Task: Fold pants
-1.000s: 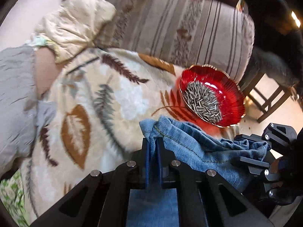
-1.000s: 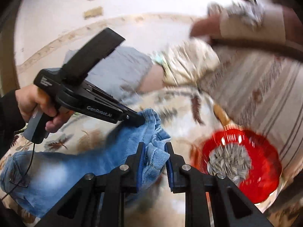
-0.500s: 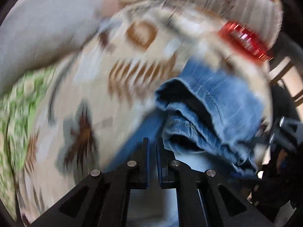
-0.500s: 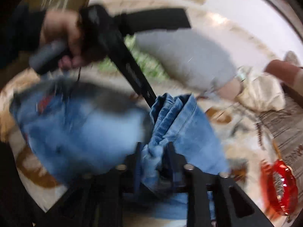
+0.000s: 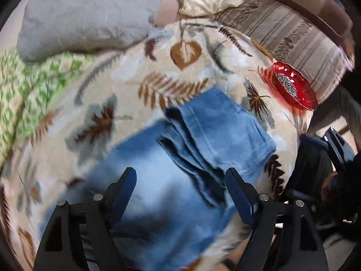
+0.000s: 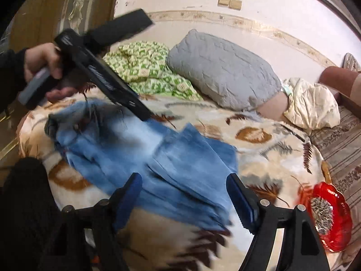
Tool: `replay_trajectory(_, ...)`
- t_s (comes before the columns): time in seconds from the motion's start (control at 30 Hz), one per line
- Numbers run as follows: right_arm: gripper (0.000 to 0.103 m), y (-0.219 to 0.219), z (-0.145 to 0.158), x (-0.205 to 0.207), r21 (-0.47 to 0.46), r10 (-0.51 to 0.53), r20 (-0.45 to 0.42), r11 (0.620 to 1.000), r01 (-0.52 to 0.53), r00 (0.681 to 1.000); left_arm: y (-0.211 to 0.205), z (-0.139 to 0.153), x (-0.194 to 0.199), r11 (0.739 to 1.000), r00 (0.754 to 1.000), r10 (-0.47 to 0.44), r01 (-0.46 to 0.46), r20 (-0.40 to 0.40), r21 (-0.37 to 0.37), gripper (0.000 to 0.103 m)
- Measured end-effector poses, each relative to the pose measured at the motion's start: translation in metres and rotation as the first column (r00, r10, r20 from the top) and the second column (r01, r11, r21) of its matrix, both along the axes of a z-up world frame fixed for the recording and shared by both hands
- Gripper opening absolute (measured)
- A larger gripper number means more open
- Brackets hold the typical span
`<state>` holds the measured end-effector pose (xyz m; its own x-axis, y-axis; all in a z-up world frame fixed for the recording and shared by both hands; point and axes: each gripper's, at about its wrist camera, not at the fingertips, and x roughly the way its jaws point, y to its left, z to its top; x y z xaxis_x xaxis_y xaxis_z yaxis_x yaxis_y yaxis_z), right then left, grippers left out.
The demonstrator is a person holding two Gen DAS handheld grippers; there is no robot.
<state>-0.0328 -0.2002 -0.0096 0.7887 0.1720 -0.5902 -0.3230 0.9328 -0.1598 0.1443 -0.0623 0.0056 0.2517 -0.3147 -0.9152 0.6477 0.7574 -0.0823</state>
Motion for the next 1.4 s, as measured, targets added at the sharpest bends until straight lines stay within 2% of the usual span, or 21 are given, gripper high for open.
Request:
replay_trajectory(0.1,0.080,-0.025,-0.013,0.014,0.000,0.053,-0.090,0.999,-0.054,0.994,-0.012,-0.025,-0.009,0.997,0.994,0.078,-0.079,-0.072,-0.008,0.081)
replay_trajectory(0.2,0.080,-0.033,-0.025,0.029,-0.017,0.079,-0.123,0.997,-0.081,0.989,-0.020,-0.043,-0.018,0.987,0.982,0.153,-0.158,-0.113,-0.036,0.081)
replay_trajectory(0.3,0.076,-0.033,-0.036,0.044,-0.028,0.088,-0.124,0.995,-0.092,0.988,-0.024,-0.057,-0.020,0.970,0.967,0.230,-0.236,-0.110,-0.052,0.080)
replay_trajectory(0.37,0.059,-0.031,-0.040,0.054,-0.015,0.102,-0.125,0.994,-0.105,0.987,-0.027,-0.066,-0.021,0.967,0.964,0.235,-0.245,-0.123,-0.075,0.048)
replay_trajectory(0.4,0.035,-0.029,-0.043,0.058,-0.019,0.109,-0.141,0.994,-0.112,0.984,-0.028,-0.070,-0.022,0.968,0.964,0.230,-0.240,-0.129,-0.069,0.030)
replay_trajectory(0.43,0.022,-0.027,-0.048,0.062,-0.026,0.121,-0.163,0.992,-0.126,0.979,-0.028,-0.071,-0.026,0.971,0.968,0.226,-0.233,-0.111,-0.058,0.029)
replay_trajectory(0.53,0.019,-0.018,-0.055,0.058,-0.070,0.154,-0.187,0.983,-0.170,0.970,-0.025,-0.063,-0.037,0.981,0.980,0.181,-0.186,-0.083,-0.057,0.023)
replay_trajectory(0.63,0.018,-0.018,-0.052,0.050,-0.075,0.170,-0.187,0.980,-0.186,0.968,-0.019,-0.054,-0.050,0.983,0.984,0.161,-0.167,-0.078,-0.073,0.020)
replay_trajectory(0.7,0.018,-0.018,-0.052,0.047,-0.073,0.167,-0.195,0.980,-0.184,0.966,-0.017,-0.054,-0.057,0.983,0.985,0.158,-0.163,-0.069,-0.079,0.020)
replay_trajectory(0.8,0.018,-0.016,-0.060,0.047,-0.082,0.162,-0.227,0.979,-0.185,0.960,-0.018,-0.072,-0.056,0.983,0.982,0.170,-0.175,-0.084,-0.061,0.020)
replay_trajectory(0.87,0.018,-0.014,-0.066,0.050,-0.089,0.155,-0.245,0.979,-0.182,0.957,-0.012,-0.081,-0.049,0.974,0.975,0.197,-0.207,-0.105,-0.092,0.021)
replay_trajectory(0.93,0.018,-0.015,-0.067,0.052,-0.084,0.149,-0.252,0.981,-0.175,0.956,-0.009,-0.081,-0.046,0.968,0.969,0.212,-0.226,-0.124,-0.106,0.022)
replay_trajectory(1.07,0.018,-0.016,-0.067,0.054,-0.075,0.143,-0.254,0.983,-0.167,0.956,-0.008,-0.079,-0.048,0.970,0.973,0.204,-0.215,-0.108,-0.113,0.024)
replay_trajectory(1.1,0.018,-0.015,-0.067,0.053,-0.077,0.141,-0.253,0.983,-0.165,0.957,-0.008,-0.078,-0.049,0.968,0.972,0.210,-0.222,-0.107,-0.121,0.027)
replay_trajectory(1.17,0.019,-0.015,-0.066,0.053,-0.078,0.134,-0.249,0.984,-0.158,0.959,-0.001,-0.072,-0.053,0.961,0.968,0.230,-0.242,-0.097,-0.134,0.043)
replay_trajectory(1.2,0.020,-0.015,-0.066,0.052,-0.079,0.132,-0.248,0.985,-0.156,0.960,0.002,-0.069,-0.054,0.959,0.966,0.244,-0.254,-0.084,-0.129,0.062)
replay_trajectory(1.23,0.021,-0.016,-0.064,0.051,-0.083,0.129,-0.245,0.985,-0.153,0.961,0.007,-0.062,-0.056,0.954,0.962,0.266,-0.271,-0.060,-0.128,0.072)
replay_trajectory(1.3,0.022,-0.016,-0.061,0.049,-0.089,0.127,-0.244,0.984,-0.153,0.962,0.017,-0.050,-0.057,0.940,0.956,0.287,-0.292,-0.051,-0.177,0.073)
replay_trajectory(1.37,0.027,-0.019,-0.055,0.046,-0.089,0.125,-0.237,0.985,-0.150,0.963,0.027,-0.035,-0.055,0.919,0.949,0.310,-0.315,-0.061,-0.236,0.076)
replay_trajectory(1.4,0.041,-0.021,-0.050,0.046,-0.084,0.121,-0.236,0.986,-0.144,0.964,0.031,-0.029,-0.052,0.910,0.944,0.326,-0.329,-0.055,-0.250,0.079)
